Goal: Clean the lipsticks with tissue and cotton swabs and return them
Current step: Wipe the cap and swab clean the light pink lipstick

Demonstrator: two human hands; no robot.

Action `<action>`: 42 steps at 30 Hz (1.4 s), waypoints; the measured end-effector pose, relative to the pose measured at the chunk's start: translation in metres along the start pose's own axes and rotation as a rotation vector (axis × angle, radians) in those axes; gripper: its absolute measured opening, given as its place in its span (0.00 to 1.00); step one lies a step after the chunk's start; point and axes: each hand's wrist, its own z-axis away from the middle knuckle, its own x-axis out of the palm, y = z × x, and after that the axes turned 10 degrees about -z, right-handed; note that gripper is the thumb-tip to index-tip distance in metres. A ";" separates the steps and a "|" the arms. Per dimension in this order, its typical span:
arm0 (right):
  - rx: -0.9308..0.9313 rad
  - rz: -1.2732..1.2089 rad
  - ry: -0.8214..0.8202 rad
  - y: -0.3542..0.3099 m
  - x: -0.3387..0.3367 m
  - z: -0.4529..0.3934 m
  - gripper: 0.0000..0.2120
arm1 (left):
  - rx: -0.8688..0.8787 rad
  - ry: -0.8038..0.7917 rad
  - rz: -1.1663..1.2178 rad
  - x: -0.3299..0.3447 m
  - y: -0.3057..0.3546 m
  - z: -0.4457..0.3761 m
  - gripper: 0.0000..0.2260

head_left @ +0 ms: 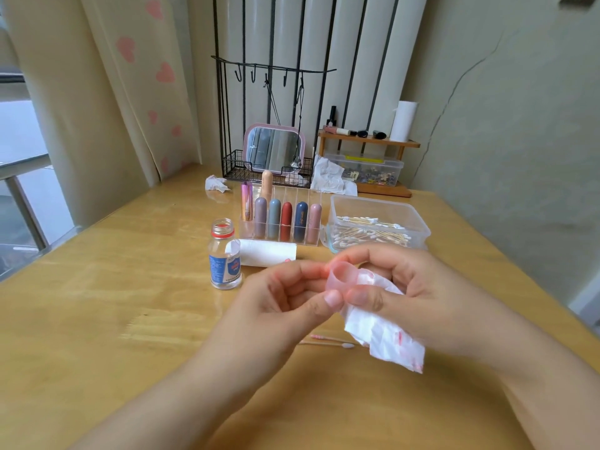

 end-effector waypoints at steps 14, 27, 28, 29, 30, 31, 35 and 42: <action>-0.219 0.366 0.708 0.016 0.003 0.017 0.14 | -0.119 -0.051 -0.055 0.004 -0.008 0.001 0.11; -0.199 -0.048 0.241 0.025 0.015 0.013 0.09 | -0.059 -0.021 0.074 -0.001 -0.007 0.000 0.07; -0.211 0.005 0.260 0.027 0.013 0.014 0.13 | -0.066 -0.035 0.087 0.000 -0.007 0.001 0.07; -0.241 0.111 0.279 0.027 0.010 0.015 0.15 | -0.077 -0.048 0.092 0.000 -0.007 0.001 0.07; -0.283 0.245 0.289 0.027 0.008 0.015 0.16 | -0.085 -0.053 0.086 0.000 -0.007 0.001 0.07; -0.328 0.371 0.287 0.026 0.006 0.016 0.16 | -0.088 -0.048 0.070 0.000 -0.008 0.001 0.07; -0.233 0.428 0.112 0.022 0.000 0.020 0.12 | -0.082 -0.005 0.003 -0.003 -0.012 -0.001 0.07; 0.122 -0.210 0.321 0.017 0.008 0.015 0.08 | -0.031 -0.087 -0.096 -0.004 -0.010 0.000 0.11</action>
